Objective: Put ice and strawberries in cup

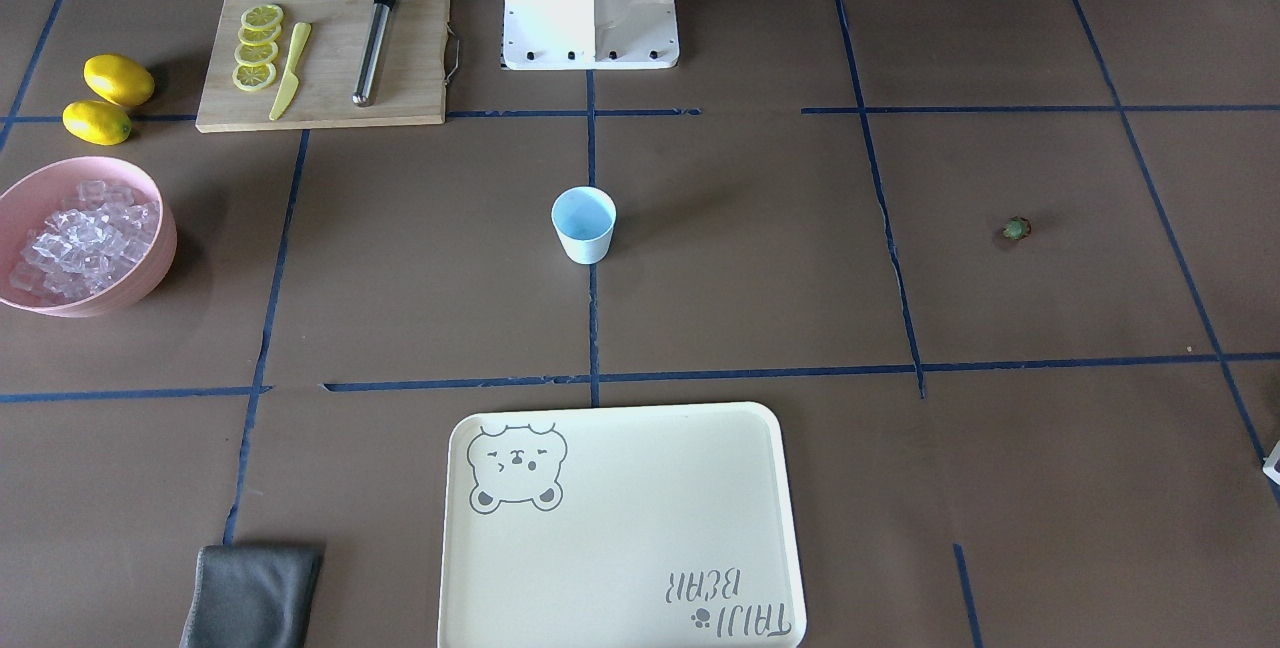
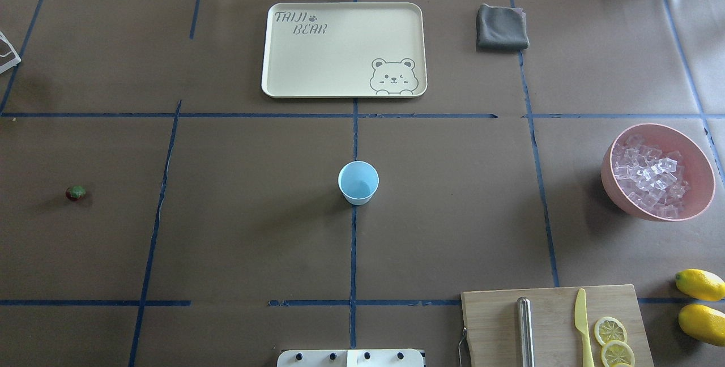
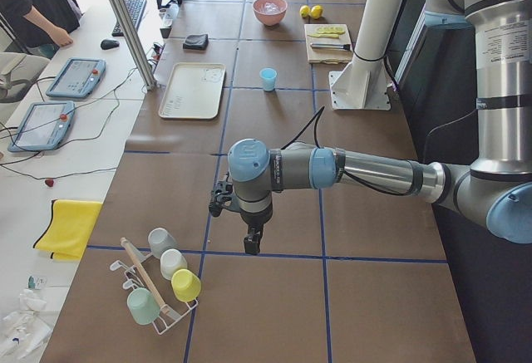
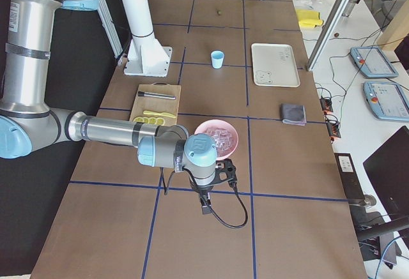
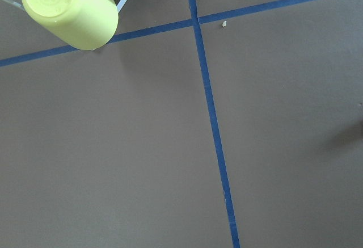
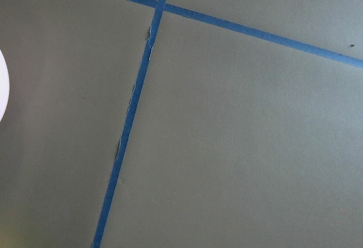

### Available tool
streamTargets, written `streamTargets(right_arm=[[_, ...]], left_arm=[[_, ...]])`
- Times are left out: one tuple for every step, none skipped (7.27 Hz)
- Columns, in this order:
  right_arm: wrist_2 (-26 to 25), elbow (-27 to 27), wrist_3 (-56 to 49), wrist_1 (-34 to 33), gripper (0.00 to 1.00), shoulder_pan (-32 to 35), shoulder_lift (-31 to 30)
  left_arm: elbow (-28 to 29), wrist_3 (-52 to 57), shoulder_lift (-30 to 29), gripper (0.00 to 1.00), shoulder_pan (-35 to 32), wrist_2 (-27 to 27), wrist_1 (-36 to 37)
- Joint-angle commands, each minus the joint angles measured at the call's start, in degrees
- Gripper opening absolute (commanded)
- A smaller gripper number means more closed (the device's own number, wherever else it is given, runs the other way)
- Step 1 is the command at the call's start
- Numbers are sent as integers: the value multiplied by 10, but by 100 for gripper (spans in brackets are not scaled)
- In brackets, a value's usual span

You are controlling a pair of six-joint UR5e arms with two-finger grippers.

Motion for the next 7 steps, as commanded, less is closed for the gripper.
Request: streamTargets(right_arm=[[11, 16, 1, 0, 100, 0, 1], [15, 26, 1, 1, 100, 0, 7], [16, 26, 9, -2, 100, -1, 16], [20, 32, 41, 1, 100, -1, 22], [20, 41, 45, 1, 100, -1, 27], [28, 41, 42, 4, 100, -1, 35], [63, 42, 45, 36, 100, -3, 35]], left_arm=[[1, 0, 6, 100, -1, -1, 0], [-12, 0, 11, 100, -1, 0, 1], [-21, 0, 10, 100, 0, 0, -1], [-34, -2, 8, 100, 2, 0, -2], [-43, -6, 6, 100, 2, 0, -5], [-53, -7, -5, 100, 2, 1, -6], [-50, -5, -9, 100, 2, 3, -13]])
